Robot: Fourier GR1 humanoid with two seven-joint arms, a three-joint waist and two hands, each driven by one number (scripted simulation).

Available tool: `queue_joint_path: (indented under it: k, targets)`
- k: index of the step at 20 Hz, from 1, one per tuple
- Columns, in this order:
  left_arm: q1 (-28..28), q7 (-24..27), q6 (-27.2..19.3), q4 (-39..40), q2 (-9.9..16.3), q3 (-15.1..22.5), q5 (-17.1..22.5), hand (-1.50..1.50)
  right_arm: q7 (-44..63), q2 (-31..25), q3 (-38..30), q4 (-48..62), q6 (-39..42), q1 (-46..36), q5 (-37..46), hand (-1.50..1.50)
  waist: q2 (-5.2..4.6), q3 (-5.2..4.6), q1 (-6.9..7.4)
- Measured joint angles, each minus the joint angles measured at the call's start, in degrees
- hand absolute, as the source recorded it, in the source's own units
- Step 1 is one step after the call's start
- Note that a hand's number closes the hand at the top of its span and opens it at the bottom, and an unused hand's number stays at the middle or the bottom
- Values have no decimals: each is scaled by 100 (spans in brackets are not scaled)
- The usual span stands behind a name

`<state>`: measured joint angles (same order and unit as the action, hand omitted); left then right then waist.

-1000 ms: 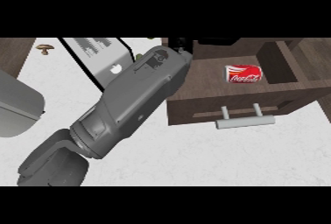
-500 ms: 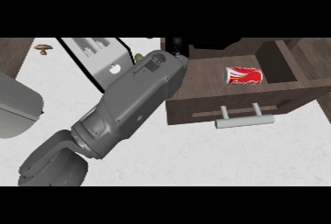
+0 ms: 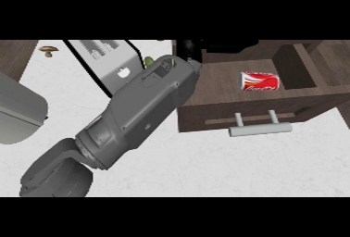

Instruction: Pick up the can, place it into the drawer and close the drawer

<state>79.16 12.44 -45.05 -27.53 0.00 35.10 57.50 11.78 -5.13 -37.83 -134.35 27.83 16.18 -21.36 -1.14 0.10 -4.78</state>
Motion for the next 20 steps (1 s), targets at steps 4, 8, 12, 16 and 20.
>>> queue_joint_path:
  k: [4,8,12,16,20]
  targets:
    - [43,219,37,-48,0,-19,116,-150,-307,-42,195,-146,105,-225,463,-150,6,-2,61]
    - [137,363,-71,-93,0,7,206,-150,-482,-94,536,-283,95,-559,1339,-150,4,-4,150]
    - [252,389,-111,-127,0,-4,274,-150,-561,-85,1090,-314,0,-927,2421,-150,13,-5,266]
    - [295,341,-164,-185,0,5,367,-150,-685,-75,1744,-97,-139,-1295,3516,-150,25,-6,329]
    - [239,308,-114,-183,0,-30,355,-150,-789,-70,2432,340,-457,-1762,4661,-150,43,-9,437]
